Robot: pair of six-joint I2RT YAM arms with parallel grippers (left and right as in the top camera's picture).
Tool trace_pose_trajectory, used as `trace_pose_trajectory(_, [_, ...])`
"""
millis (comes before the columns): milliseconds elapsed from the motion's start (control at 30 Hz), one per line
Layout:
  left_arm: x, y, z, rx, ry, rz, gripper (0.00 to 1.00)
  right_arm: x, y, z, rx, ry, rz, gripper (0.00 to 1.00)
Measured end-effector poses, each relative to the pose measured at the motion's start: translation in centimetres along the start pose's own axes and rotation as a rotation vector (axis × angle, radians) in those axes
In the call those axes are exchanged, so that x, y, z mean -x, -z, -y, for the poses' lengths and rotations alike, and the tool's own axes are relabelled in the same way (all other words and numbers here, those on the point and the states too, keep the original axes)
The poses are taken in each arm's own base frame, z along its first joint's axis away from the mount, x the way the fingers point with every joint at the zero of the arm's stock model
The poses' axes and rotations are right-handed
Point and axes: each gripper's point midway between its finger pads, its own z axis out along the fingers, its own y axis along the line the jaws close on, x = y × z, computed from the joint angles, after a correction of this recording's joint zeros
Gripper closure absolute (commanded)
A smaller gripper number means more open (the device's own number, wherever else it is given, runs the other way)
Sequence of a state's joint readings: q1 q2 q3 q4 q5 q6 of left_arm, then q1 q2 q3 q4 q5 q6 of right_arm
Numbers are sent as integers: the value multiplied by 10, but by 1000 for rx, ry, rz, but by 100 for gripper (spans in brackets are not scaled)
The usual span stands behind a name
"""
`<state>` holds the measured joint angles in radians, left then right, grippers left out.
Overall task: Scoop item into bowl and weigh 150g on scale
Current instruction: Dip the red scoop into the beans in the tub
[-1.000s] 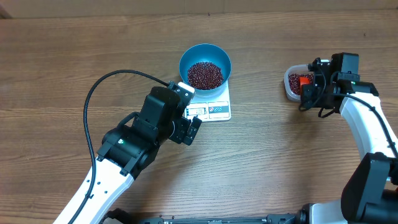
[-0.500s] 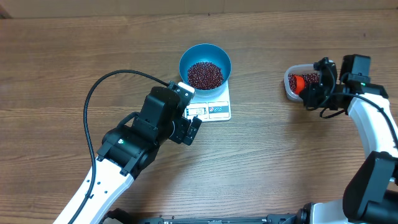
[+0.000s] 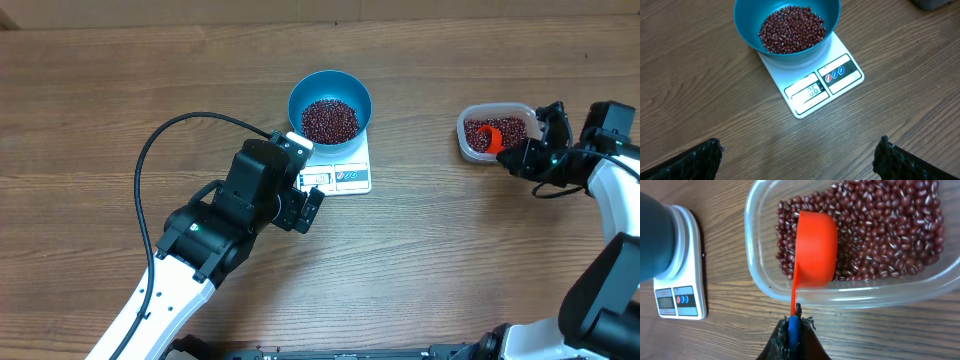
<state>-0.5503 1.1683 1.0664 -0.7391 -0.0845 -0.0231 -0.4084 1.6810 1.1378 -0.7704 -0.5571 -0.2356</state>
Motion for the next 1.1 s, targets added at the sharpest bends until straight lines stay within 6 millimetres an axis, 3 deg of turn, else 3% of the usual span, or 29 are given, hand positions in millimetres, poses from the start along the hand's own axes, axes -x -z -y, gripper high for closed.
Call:
trace_pose_trajectory(300, [0,0,0,0,0,0,0,-3,0,14,146,-125,19,96])
trace_pose_trajectory(867, [0,0,0,0,0,0,0,12,26,19,290,-190,140,96])
trace_pose_trajectory(1100, [0,0,0,0,0,0,1,16,31,11,351,-190,162,96])
